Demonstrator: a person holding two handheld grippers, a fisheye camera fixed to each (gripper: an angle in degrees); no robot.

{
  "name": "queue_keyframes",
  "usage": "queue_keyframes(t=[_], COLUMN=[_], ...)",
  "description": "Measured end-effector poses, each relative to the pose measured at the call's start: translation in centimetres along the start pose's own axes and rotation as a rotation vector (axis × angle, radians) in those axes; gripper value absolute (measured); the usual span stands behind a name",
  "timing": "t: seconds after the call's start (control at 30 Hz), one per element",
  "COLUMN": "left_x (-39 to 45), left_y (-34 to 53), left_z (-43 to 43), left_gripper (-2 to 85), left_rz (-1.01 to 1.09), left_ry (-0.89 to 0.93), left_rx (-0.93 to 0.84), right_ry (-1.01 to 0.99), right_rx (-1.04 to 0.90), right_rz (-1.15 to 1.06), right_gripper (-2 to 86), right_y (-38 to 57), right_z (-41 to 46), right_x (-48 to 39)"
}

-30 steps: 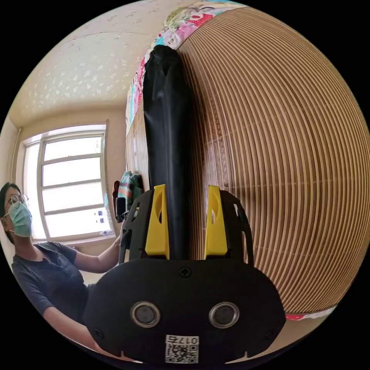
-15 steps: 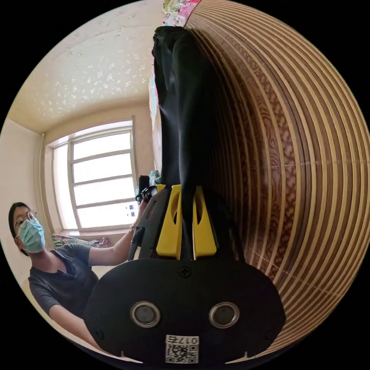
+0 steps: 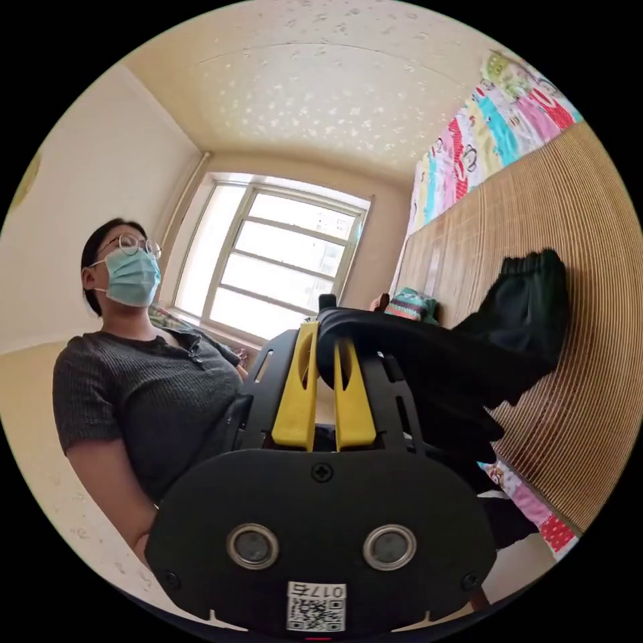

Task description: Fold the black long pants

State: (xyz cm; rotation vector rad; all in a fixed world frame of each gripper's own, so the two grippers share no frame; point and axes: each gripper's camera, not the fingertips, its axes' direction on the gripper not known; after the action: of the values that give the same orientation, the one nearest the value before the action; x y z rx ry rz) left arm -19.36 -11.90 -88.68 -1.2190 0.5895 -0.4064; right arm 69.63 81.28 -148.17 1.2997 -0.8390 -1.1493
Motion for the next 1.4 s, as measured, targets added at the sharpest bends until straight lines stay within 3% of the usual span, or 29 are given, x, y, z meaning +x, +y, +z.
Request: queue_keyframes(t=[0.13,0.23,0.37,0.53,0.73,0.9,1.03,1.17,1.33,1.4], left_x=[6.1,7.3,1.6,-7.3,-16.2,-24.2,-26.8,-29.1,-34.2,-37.0], left_y=[-2.3,-5.4,-10.2,-12.5,-6.8,4.4,7.3,4.2,-1.2,-2.7], left_z=[0.5,0.3,-0.4,-2.0,-0.9,1.6,-1.8,-6.2,-7.7,-7.7], left_gripper=[4.2,4.5,4.5,4.5,5.0,5.3,7.5,11.0,13.6,14.4], left_rz=[0.148,0.199,-0.015,-0.192,-0.444,-0.753,-0.879,-0.835,-0.701,-0.683], left_ry=[0.01,-0.112,-0.356,-0.41,-0.577,-0.599,-0.467,-0.398,-0.369,-0.46], left_rx=[0.041,0.084,0.137,0.219,0.039,-0.302,-0.17,0.023,0.035,-0.008], right_ry=[0.009,0.12,0.344,0.492,0.803,0.822,0.782,0.696,0.662,0.655], right_rx=[-0.05,-0.069,-0.109,-0.135,-0.289,-0.359,-0.35,-0.184,-0.162,-0.205], right_rz=[-0.26,-0.301,-0.16,-0.02,0.068,0.487,0.815,0.816,0.759,0.731], right_gripper=[-0.1,-0.2,-0.2,-0.2,0.5,3.7,8.1,11.8,18.1,18.7], right_y=[-2.3,-6.1,-12.1,-18.8,-14.7,-3.0,5.0,4.1,-3.1,-5.5], right_z=[1.5,2.7,4.6,8.7,17.0,19.6,18.7,17.0,18.1,19.6], right_x=[-10.7,-13.5,-10.3,-2.2,1.6,9.6,12.7,11.2,13.2,14.9])
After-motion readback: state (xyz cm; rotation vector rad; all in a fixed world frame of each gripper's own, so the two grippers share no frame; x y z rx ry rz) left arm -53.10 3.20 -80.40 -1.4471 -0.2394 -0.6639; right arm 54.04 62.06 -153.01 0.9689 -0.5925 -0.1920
